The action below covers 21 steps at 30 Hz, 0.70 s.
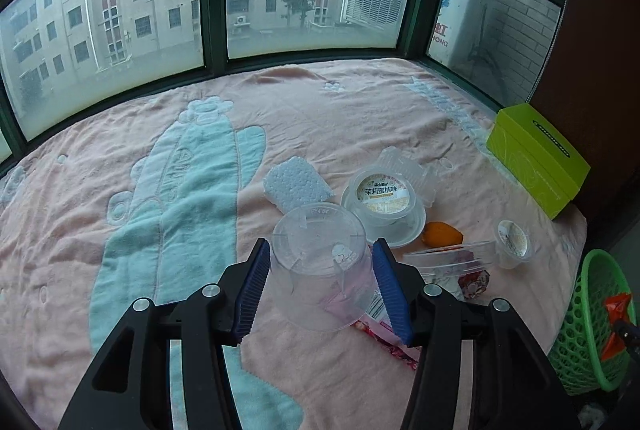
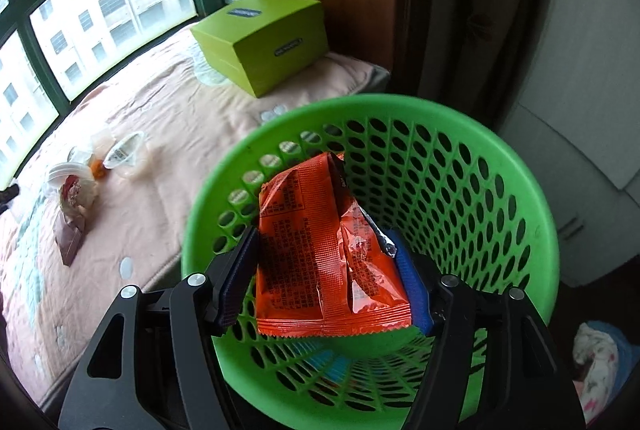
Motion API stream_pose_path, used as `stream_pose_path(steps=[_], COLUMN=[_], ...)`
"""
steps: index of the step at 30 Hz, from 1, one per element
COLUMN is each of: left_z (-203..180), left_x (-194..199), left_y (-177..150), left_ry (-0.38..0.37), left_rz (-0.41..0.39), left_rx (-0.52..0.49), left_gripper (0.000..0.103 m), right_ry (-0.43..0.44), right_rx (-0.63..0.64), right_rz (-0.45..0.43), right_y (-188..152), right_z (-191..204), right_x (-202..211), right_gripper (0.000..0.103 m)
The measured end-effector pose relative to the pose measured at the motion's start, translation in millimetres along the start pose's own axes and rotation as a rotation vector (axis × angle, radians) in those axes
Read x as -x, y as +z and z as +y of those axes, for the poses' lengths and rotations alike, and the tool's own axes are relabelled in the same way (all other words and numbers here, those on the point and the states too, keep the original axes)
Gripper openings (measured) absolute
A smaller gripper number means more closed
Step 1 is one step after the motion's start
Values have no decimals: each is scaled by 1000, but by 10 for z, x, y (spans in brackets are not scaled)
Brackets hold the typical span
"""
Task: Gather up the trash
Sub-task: 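Carry the orange wrapper into the green basket with the right gripper while the left grasps the clear cup, then carry the clear cup over the green basket and drop it in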
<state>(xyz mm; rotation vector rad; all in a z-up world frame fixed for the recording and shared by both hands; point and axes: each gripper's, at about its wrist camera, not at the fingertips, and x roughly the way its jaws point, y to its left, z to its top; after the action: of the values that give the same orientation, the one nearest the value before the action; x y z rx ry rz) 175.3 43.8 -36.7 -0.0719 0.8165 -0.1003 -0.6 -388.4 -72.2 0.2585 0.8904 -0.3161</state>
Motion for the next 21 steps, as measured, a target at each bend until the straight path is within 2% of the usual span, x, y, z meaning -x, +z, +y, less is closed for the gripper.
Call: stream_pose_path(steps=[7,15,21], left_z=[-241,-670,-1073], left_x=[354,537,513], left_y=[32,9,-63], left_ry=[-25,-84,-154], left_rz=[-61,-89,-67], left_rx=[-27,-86,-134], left_gripper=[51,51,51], right_ry=[10,16,21], right_rx=[-15,-33,-33], right_rz=[-9,-35,-52], right_y=[-38,-58,-59], right_z=[-51,-152,-205], right_x=[20,143,217], right_gripper=[79,81,82])
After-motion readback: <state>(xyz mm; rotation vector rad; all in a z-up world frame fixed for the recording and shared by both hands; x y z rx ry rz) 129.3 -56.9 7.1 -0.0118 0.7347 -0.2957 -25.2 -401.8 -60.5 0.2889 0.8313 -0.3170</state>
